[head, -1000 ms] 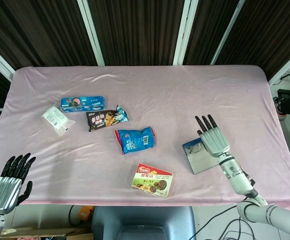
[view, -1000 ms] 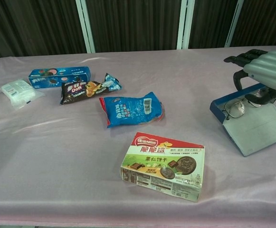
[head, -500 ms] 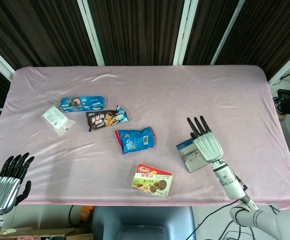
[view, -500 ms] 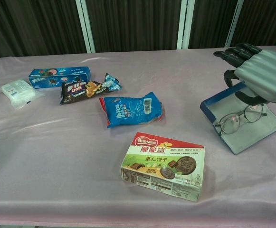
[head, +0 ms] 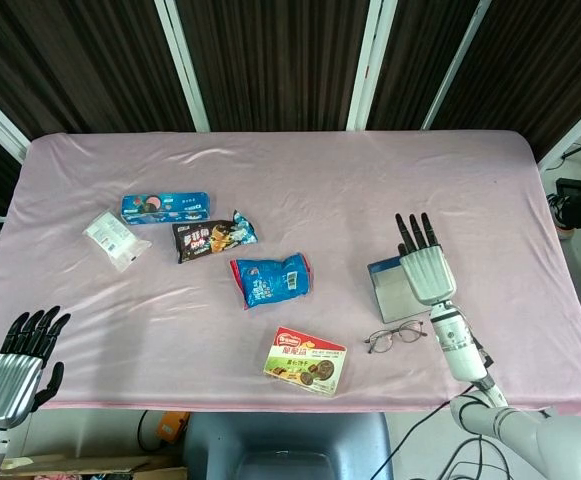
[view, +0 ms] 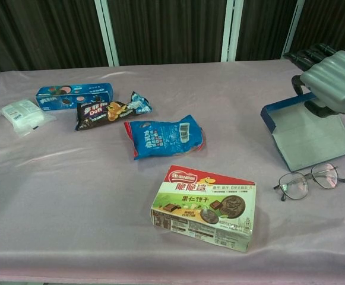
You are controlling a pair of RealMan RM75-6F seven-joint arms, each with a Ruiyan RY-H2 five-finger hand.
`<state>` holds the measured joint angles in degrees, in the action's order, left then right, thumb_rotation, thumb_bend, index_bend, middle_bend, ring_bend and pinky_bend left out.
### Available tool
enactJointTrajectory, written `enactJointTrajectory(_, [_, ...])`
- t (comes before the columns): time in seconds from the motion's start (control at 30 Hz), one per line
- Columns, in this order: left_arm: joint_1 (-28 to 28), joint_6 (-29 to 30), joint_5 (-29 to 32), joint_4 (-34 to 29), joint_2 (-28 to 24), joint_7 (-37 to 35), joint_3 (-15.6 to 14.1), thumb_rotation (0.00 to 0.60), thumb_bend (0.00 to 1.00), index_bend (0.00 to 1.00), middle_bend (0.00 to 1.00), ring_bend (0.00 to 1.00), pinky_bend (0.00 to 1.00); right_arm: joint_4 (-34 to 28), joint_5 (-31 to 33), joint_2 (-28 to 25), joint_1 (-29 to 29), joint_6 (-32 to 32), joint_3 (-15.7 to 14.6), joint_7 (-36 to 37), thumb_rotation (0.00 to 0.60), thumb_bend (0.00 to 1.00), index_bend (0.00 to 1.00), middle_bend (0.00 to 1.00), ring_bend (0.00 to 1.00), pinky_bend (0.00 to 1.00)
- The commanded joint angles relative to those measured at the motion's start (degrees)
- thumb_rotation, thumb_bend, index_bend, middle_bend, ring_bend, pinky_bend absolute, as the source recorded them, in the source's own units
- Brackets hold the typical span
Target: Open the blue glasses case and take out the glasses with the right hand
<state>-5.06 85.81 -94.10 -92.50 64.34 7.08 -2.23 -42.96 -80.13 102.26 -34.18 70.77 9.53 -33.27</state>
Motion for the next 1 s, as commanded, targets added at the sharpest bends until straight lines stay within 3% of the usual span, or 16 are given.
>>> enactJointTrajectory(0.03, [-0.03, -0.06, 0.05, 0.01, 0.03, 0.03, 0.03, 0.600, 0.53, 0.00, 0.00, 0.00, 0.00, 4.07, 4.45, 1.77, -1.67, -4.32, 3.41, -2.10, 0.600, 0.56, 0.60, 0.00, 0.00, 0.00])
enactJointTrajectory(0.13, [-0.09, -0.20, 0.16, -0.02, 0.08, 0.17, 0.08, 0.600, 0.53, 0.00, 0.00, 0.00, 0.00, 7.05, 6.87, 2.71, -2.54, -7.72, 4.66, -2.59, 0.600, 0.56, 0.54, 0.00, 0.00, 0.00])
enactJointTrajectory(0.3, [-0.29, -0.70, 0.48, -0.11, 0.25, 0.65, 0.16, 0.600, 0.53, 0.00, 0.00, 0.00, 0.00, 8.66, 10.18, 3.39, -3.34, -12.61, 6.06, -3.13, 0.600, 0.56, 0.30, 0.00, 0.00, 0.00])
enactJointTrajectory(0.47, [-0.25, -0.66, 0.73, -0.21, 0.30, 0.74, 0.27, 0.600, 0.53, 0.00, 0.00, 0.00, 0.00, 0.10, 9.55, -1.19, -1.65, -12.59, 5.13, 0.47, 0.600, 0.42, 0.18, 0.00, 0.00, 0.00])
enactJointTrajectory(0.63, [-0.25, -0.60, 0.66, -0.25, 0.40, 0.86, 0.27, 0.600, 0.53, 0.00, 0.00, 0.00, 0.00, -17.70, 5.06, -11.17, 2.11, -9.47, 1.84, 6.98, 0.600, 0.41, 0.25, 0.00, 0.00, 0.00])
enactJointTrajectory(0.77, [-0.34, -0.89, 0.51, -0.38, 0.61, 1.46, 0.11, 0.600, 0.53, 0.00, 0.00, 0.00, 0.00, -34.87, -2.93, -21.75, 5.40, -6.92, -4.17, 14.07, 0.600, 0.41, 0.39, 0.00, 0.00, 0.00])
enactJointTrajectory(0.87, [-0.20, -0.54, 0.22, -0.40, 0.68, 1.65, 0.02, 0.600, 0.53, 0.00, 0.00, 0.00, 0.00, -41.25, -6.43, -26.71, 6.60, -6.56, -7.66, 13.78, 0.600, 0.41, 0.43, 0.00, 0.00, 0.00])
enactJointTrajectory(1.0, [-0.05, -0.23, 0.23, -0.36, 0.63, 1.41, 0.04, 0.600, 0.53, 0.00, 0.00, 0.00, 0.00, -44.63, -7.71, -29.73, 7.33, -7.32, -9.99, 13.07, 0.600, 0.42, 0.45, 0.00, 0.00, 0.00])
